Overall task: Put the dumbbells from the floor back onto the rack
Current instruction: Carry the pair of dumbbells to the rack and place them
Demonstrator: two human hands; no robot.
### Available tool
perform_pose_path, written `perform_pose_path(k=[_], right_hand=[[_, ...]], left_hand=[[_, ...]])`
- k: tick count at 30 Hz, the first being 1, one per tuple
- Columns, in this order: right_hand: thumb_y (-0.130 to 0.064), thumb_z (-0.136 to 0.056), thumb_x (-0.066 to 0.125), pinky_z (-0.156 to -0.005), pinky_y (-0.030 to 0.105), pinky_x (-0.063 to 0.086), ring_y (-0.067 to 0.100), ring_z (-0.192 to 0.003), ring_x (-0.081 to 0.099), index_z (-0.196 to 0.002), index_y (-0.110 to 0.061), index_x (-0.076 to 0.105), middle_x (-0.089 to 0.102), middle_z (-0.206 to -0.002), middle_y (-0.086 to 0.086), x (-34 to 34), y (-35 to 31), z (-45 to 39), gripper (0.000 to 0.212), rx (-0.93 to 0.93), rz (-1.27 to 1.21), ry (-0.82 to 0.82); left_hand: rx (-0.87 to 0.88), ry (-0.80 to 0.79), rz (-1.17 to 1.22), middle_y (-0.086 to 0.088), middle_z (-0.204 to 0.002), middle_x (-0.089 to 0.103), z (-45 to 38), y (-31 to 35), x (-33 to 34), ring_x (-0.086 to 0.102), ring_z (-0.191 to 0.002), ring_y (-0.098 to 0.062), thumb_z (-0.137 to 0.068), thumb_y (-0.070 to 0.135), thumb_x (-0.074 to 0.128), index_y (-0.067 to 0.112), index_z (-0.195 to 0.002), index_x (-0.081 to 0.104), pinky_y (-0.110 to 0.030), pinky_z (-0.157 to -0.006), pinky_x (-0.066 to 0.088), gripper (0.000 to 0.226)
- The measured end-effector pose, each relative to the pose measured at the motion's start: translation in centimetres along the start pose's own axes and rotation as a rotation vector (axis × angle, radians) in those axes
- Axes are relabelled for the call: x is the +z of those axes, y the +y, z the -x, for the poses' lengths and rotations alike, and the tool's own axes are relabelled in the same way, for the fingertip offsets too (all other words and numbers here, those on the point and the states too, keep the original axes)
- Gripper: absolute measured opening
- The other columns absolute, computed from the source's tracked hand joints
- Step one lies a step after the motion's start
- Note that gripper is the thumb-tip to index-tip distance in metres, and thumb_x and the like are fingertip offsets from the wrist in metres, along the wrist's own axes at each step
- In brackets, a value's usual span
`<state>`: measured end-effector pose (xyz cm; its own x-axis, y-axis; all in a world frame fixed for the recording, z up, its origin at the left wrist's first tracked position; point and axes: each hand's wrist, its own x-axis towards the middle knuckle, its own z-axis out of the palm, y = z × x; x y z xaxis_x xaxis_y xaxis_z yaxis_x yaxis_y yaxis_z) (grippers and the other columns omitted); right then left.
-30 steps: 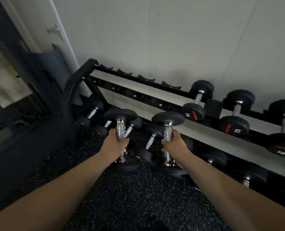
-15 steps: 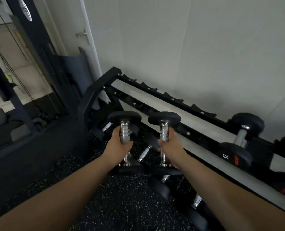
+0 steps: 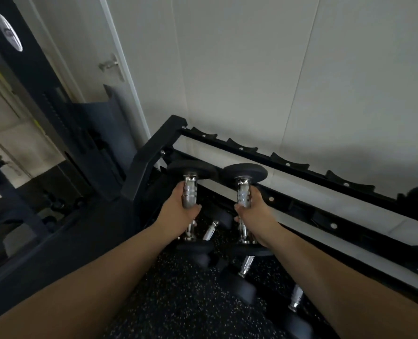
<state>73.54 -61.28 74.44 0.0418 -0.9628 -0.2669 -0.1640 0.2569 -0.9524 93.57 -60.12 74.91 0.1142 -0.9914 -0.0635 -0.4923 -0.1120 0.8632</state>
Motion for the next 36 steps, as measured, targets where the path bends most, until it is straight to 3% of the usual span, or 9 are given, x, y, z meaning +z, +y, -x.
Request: perform_pose_path(k=[3, 8, 13, 19, 22, 25, 31, 36], right_hand=[[-0.007, -0.092, 0.052, -0.049, 0.017, 0.049, 0.02, -0.077, 0.06, -0.137, -0.027, 0.031, 0.058, -0.101, 0.004, 2.1, -1.3, -2.7, 0.054, 0.027, -0.037, 0.038], [-0.003, -0.091, 0.051, -0.049, 0.016, 0.046, 0.022, -0.083, 0.059, -0.136, -0.024, 0.035, 0.056, -0.113, 0.009, 3.8, -2.9, -7.8, 0.052, 0.038, -0.049, 0.092], [-0.003, -0.09, 0.052, -0.057, 0.021, 0.05, 0.019, -0.081, 0.058, -0.133, -0.026, 0.037, 0.056, -0.104, 0.005, 4.3, -3.5, -14.7, 0.051, 0.054, -0.051, 0.114], [0.0, -0.089, 0.05, -0.066, 0.03, 0.057, 0.018, -0.077, 0.056, -0.131, -0.027, 0.039, 0.054, -0.095, 0.002, 4.7, -3.8, -22.9, 0.051, 0.082, -0.07, 0.156], [-0.003, -0.089, 0.051, -0.051, 0.02, 0.05, 0.018, -0.071, 0.057, -0.13, -0.028, 0.039, 0.056, -0.095, 0.003, 4.9, -4.2, -25.8, 0.049, 0.108, -0.058, 0.186], [-0.003, -0.09, 0.051, -0.042, 0.013, 0.045, 0.017, -0.068, 0.056, -0.132, -0.026, 0.039, 0.056, -0.094, 0.005, 5.0, -4.2, -28.4, 0.049, 0.134, -0.044, 0.214], [-0.007, -0.092, 0.051, -0.047, 0.016, 0.045, 0.017, -0.069, 0.06, -0.142, -0.026, 0.03, 0.058, -0.111, 0.012, 6.0, -3.2, -33.4, 0.057, 0.227, -0.024, 0.306], [-0.007, -0.091, 0.052, -0.048, 0.02, 0.046, 0.015, -0.067, 0.06, -0.145, -0.031, 0.025, 0.058, -0.097, 0.003, 6.8, -2.1, -36.5, 0.065, 0.314, -0.072, 0.402]], left_hand=[[0.044, -0.031, -0.027, 0.004, -0.108, 0.063, -4.0, -0.8, -1.8, 0.061, -0.095, -0.011, -0.078, 0.022, 0.07, 0.024, -0.138, 0.038, -0.026, -0.086, 0.047, 0.067], [0.052, -0.07, 0.001, 0.008, -0.099, 0.064, -10.3, -1.6, -2.8, 0.062, -0.089, -0.006, -0.077, 0.021, 0.069, 0.027, -0.127, 0.046, -0.025, -0.08, 0.05, 0.056], [0.021, -0.085, 0.027, 0.005, -0.108, 0.063, -17.1, -2.3, -2.5, 0.061, -0.095, -0.007, -0.077, 0.019, 0.07, 0.026, -0.132, 0.043, -0.022, -0.081, 0.047, 0.061], [0.025, -0.106, -0.002, 0.012, -0.103, 0.062, -25.3, -3.2, -2.3, 0.058, -0.087, 0.003, -0.079, 0.019, 0.069, 0.029, -0.128, 0.044, -0.007, -0.066, 0.04, 0.056], [0.021, -0.124, -0.008, 0.013, -0.097, 0.062, -28.9, -3.7, -2.5, 0.059, -0.084, 0.005, -0.079, 0.019, 0.069, 0.031, -0.126, 0.044, -0.004, -0.062, 0.042, 0.055], [0.021, -0.154, -0.009, 0.013, -0.095, 0.062, -32.5, -4.5, -2.4, 0.06, -0.082, 0.004, -0.079, 0.017, 0.069, 0.03, -0.126, 0.045, -0.004, -0.059, 0.043, 0.054], [0.051, -0.248, -0.012, 0.009, -0.095, 0.064, -39.9, -6.7, -1.6, 0.063, -0.08, 0.001, -0.079, 0.013, 0.068, 0.029, -0.125, 0.046, -0.011, -0.063, 0.049, 0.053], [0.048, -0.357, -0.038, 0.006, -0.096, 0.064, -45.1, -8.3, -0.2, 0.064, -0.078, -0.007, -0.08, 0.017, 0.068, 0.03, -0.13, 0.041, -0.011, -0.056, 0.045, 0.058]])
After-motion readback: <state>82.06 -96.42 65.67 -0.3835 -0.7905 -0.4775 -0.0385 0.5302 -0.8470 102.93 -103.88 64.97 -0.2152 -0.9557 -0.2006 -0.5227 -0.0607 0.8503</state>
